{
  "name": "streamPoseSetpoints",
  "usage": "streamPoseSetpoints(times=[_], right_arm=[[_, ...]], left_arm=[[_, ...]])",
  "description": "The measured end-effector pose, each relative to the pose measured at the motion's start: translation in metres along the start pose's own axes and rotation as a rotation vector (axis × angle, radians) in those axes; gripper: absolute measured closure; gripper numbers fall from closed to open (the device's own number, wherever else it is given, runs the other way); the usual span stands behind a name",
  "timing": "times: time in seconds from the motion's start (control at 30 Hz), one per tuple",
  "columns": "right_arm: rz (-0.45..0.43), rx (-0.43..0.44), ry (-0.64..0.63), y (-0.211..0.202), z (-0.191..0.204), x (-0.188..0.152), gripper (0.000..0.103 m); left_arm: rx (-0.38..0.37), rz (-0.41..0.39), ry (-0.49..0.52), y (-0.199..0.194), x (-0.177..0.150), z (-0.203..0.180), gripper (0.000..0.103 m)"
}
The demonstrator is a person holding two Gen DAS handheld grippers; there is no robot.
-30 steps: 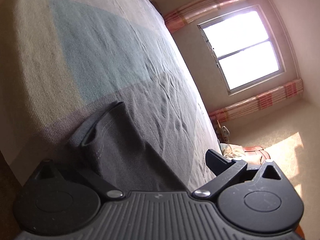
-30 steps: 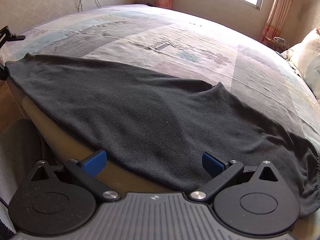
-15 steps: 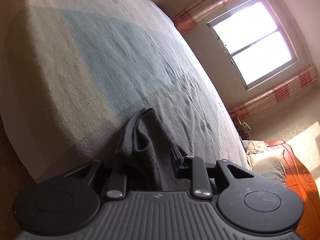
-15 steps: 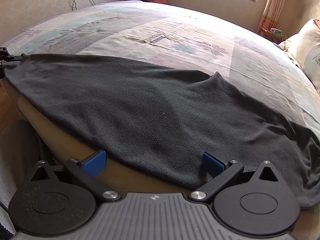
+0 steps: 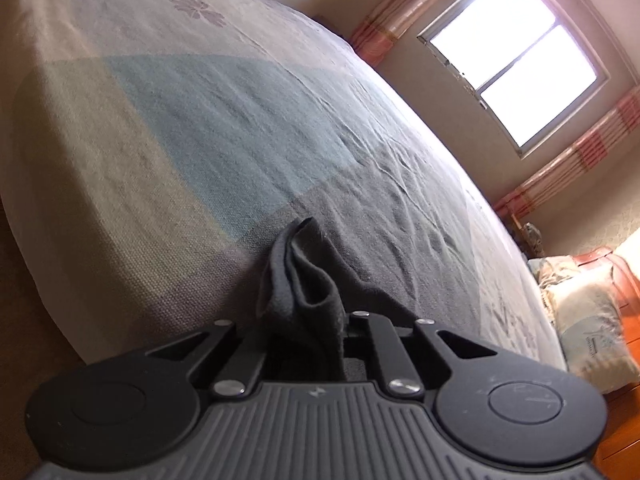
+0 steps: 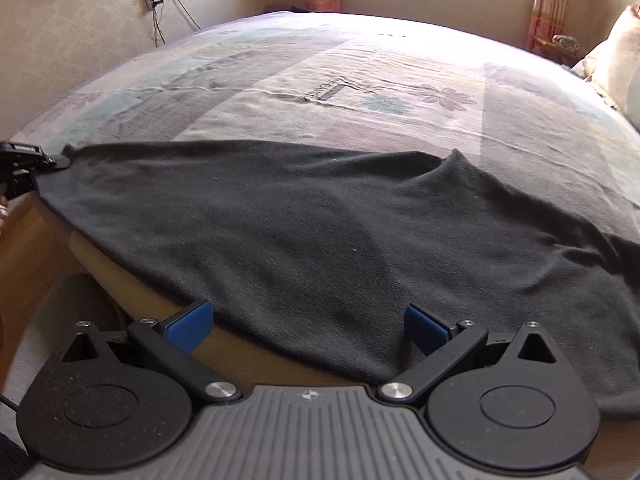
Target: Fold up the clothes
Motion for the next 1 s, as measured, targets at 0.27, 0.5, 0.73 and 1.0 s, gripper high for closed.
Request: streamPoseSetpoints(times=[0.27, 0.5, 0.73, 1.0], right_arm=[[0.081, 0.522, 0.208, 0.032, 0.047, 0.069, 0.0], [0.223, 0.842, 0.303, 0.104, 0.134, 0.133, 0.0], [0.32, 0.869, 0.397, 0.164, 0.188, 0.149, 0.0], [0.311, 0.742, 0.39, 0.192, 0.193, 0.162, 0.0]], left_arm=[[-0.01, -0.031, 0.088, -0.033, 0.009, -0.029, 0.098], [-0.045, -0.05, 0.123, -0.045, 0.016, -0.047, 0.098], [-0.06, -0.06, 0.091, -0.043, 0.017, -0.044, 0.098], [-0.07, -0.057, 0.077, -0.038, 0.018, -0.041, 0.098]])
Point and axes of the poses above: each gripper's, at about its wrist camera, not at the fingertips, and y roughly the way its jaws point, z to its left, x to its top, the point moved 6 cm from there along y, roughly the way its jaws point, and after that the axes turned 1 degree about z, right-handed, at the moved point
